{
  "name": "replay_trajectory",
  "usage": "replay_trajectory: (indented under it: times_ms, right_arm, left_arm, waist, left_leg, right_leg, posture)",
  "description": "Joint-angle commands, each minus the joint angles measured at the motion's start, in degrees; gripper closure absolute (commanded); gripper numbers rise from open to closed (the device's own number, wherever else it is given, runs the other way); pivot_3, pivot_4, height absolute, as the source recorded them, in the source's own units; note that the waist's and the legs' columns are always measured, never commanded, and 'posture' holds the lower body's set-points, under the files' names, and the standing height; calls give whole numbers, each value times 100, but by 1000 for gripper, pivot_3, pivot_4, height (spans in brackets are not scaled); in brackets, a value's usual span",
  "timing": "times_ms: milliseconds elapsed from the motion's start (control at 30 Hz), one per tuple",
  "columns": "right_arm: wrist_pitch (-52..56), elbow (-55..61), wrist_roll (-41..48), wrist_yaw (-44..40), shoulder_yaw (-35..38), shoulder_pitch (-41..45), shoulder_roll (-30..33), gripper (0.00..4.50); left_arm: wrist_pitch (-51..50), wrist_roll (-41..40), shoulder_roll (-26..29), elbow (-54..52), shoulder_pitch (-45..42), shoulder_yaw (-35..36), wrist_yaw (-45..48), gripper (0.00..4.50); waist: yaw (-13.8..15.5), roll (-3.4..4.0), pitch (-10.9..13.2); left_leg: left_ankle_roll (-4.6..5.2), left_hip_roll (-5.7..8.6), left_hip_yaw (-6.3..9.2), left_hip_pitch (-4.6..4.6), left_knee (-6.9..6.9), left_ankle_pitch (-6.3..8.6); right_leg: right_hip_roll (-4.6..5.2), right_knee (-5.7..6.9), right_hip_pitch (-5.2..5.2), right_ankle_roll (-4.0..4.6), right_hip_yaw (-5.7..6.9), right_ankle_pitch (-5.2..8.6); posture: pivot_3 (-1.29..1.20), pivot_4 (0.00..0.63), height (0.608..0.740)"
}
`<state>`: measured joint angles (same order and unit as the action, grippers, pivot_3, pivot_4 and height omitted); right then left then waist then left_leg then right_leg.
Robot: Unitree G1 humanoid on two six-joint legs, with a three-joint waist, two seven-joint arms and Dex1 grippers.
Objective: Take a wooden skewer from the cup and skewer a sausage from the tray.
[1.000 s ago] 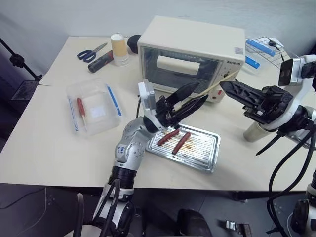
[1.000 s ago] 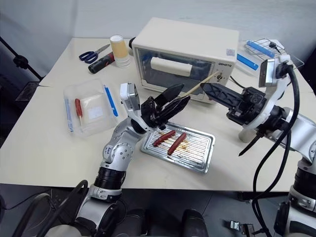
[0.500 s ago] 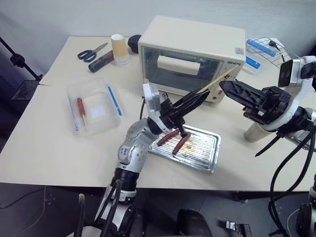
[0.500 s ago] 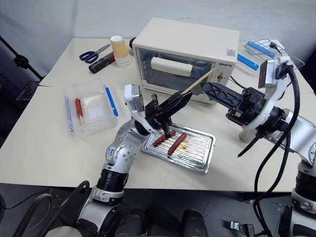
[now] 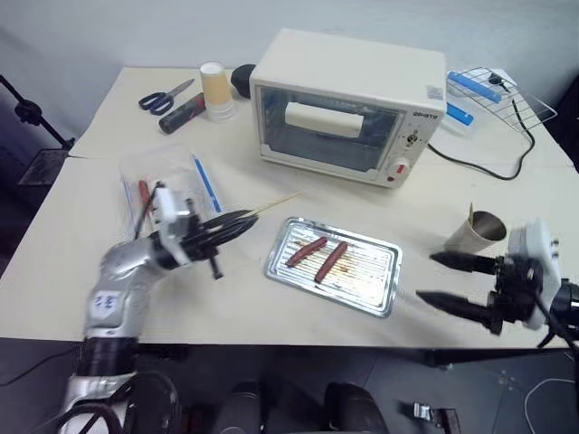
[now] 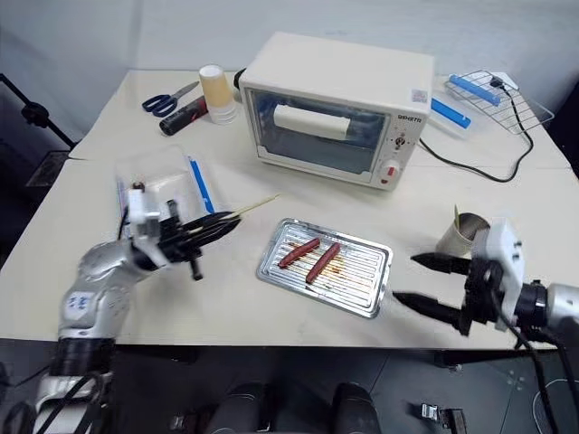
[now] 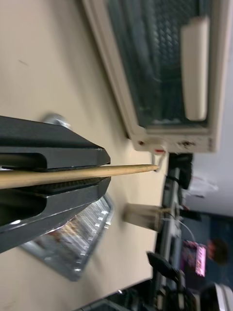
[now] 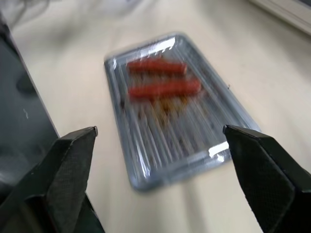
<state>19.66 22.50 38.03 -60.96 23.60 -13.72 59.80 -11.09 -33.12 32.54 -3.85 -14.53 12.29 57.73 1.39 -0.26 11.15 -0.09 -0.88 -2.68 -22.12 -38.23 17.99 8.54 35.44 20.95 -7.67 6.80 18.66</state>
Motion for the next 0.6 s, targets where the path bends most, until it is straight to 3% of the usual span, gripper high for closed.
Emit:
replay_trajectory:
  times_ms: [33,200,267,433,600]
  right_arm:
    - [-829,-220,-690,-243,-313,420,-78,127]
    - [-766,-349,-1072,-434,-1275,1637,-21,127]
    - [-337,-486,-1330,-631,-2276,3030,-301,56]
    - [-78,-1417,-2199,-1596,-4049,5038,-941,56]
    - [-813,-3007,-3119,-2101,-4977,6408,-1838,56]
  left_arm:
    - [-104,-252,194,-447,354,381,-3,4500]
    - [-336,-385,178,-826,690,485,-269,4500]
    - [-339,-397,94,-871,816,484,-356,4500]
    - [-380,-397,8,-937,936,459,-451,4500]
    - [-433,-418,2,-1029,1006,438,-480,4500]
  waist:
    - [-7,-1,0]
    - [-2,-1,1]
    - [-41,1,2]
    - [-121,0,3]
    - [-149,-1,3]
  left_leg:
    - [0,-1,0,2,-1,0]
    - [-4,-4,39,6,-2,-2]
    - [-4,-3,41,7,-3,-2]
    - [-12,-6,45,2,7,-7]
    - [-10,2,38,-15,2,-6]
  right_leg:
    - [0,-1,-1,0,-1,0]
    - [0,5,-1,1,-6,-1]
    - [0,3,-3,2,-6,-2]
    - [-3,9,16,5,-6,-3]
    - [3,7,22,5,3,-4]
  posture:
    - [0,150,740]
    - [0,150,740]
    - [0,150,740]
    - [0,150,740]
    - [0,150,740]
